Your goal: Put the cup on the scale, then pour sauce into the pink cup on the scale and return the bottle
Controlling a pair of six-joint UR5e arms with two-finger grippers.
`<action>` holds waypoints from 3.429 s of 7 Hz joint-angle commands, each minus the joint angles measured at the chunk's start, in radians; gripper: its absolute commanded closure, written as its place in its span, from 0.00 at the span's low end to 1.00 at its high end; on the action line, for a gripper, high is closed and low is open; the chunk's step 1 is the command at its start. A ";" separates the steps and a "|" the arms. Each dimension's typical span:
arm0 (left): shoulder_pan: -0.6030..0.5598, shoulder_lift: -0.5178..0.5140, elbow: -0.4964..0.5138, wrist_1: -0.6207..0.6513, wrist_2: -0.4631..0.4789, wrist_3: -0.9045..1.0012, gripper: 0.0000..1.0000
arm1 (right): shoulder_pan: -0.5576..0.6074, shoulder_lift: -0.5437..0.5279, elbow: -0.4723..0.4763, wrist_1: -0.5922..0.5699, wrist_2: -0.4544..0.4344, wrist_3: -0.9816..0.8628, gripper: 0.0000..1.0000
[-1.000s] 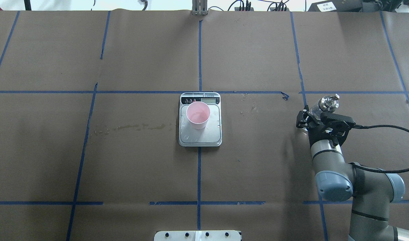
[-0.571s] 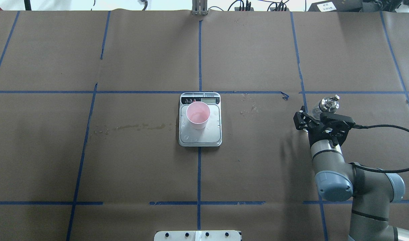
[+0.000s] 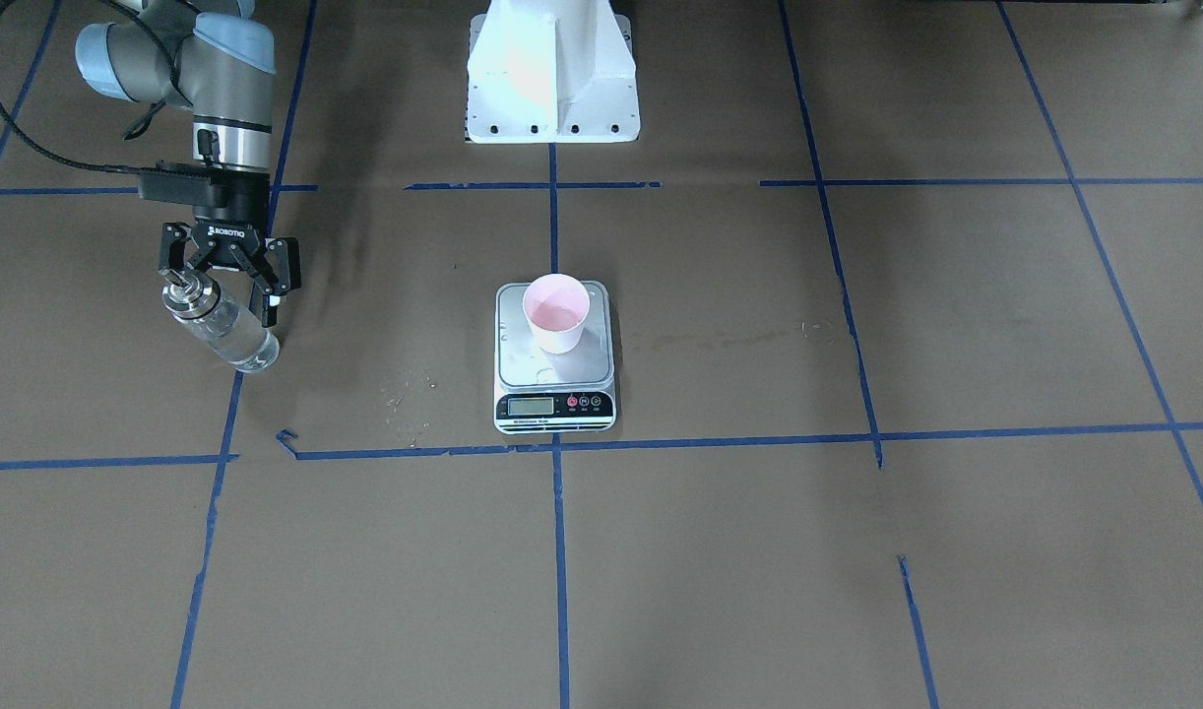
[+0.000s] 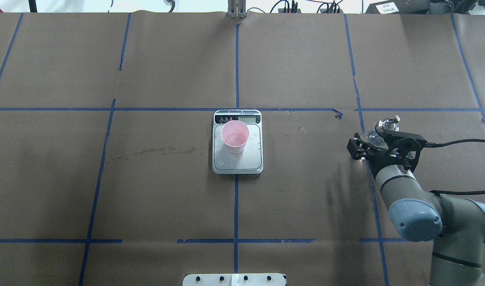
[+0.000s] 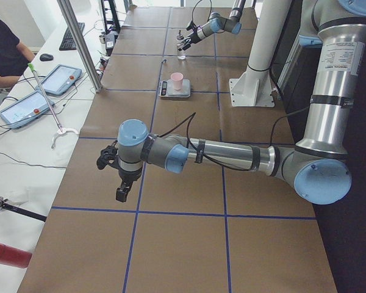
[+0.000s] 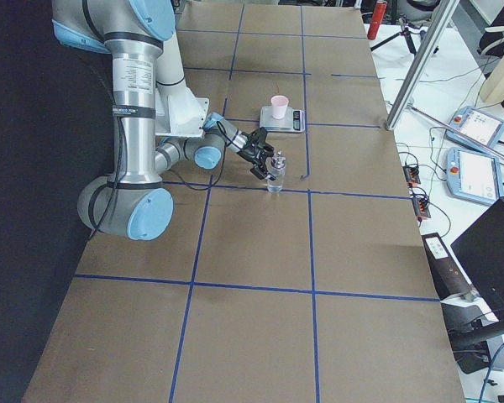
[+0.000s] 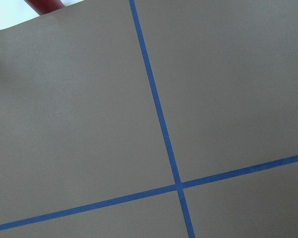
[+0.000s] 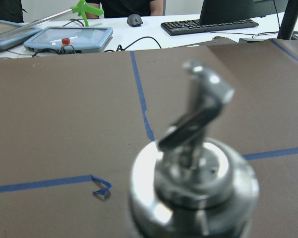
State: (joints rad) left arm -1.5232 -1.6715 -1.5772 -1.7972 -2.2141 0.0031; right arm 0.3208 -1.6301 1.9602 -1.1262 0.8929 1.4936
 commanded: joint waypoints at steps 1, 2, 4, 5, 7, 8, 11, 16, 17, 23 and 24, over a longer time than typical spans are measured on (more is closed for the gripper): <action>0.000 -0.001 -0.001 -0.001 0.001 0.000 0.00 | 0.006 -0.056 0.031 -0.001 0.038 -0.052 0.00; 0.000 -0.001 -0.001 -0.001 0.001 0.000 0.00 | 0.011 -0.056 0.048 -0.003 0.096 -0.056 0.00; -0.002 0.004 -0.007 -0.001 -0.001 0.002 0.00 | 0.027 -0.025 0.129 -0.169 0.184 -0.062 0.00; -0.003 0.009 -0.016 -0.001 -0.001 0.000 0.00 | 0.038 -0.013 0.167 -0.226 0.267 -0.065 0.00; -0.005 0.010 -0.018 -0.001 -0.001 0.002 0.00 | 0.114 -0.016 0.209 -0.259 0.503 -0.161 0.00; -0.005 0.012 -0.020 -0.001 -0.001 0.002 0.00 | 0.198 -0.014 0.216 -0.309 0.667 -0.252 0.00; -0.006 0.016 -0.026 -0.001 -0.002 0.003 0.00 | 0.555 0.132 0.331 -0.740 1.197 -0.679 0.00; -0.006 0.021 -0.027 0.001 -0.006 0.009 0.00 | 1.069 0.237 0.110 -0.977 1.397 -1.550 0.00; -0.006 0.022 -0.027 0.001 -0.006 0.009 0.00 | 1.156 0.237 0.006 -0.975 1.396 -1.731 0.00; -0.006 0.045 -0.012 0.004 -0.010 0.009 0.00 | 1.226 0.140 -0.375 -0.541 1.405 -1.719 0.00; -0.006 0.045 -0.010 0.006 -0.010 0.009 0.00 | 1.225 0.127 -0.371 -0.506 1.408 -1.669 0.00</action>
State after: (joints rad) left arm -1.5291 -1.6268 -1.5918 -1.7934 -2.2242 0.0123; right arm 1.5536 -1.4950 1.6071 -1.6738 2.2995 -0.2274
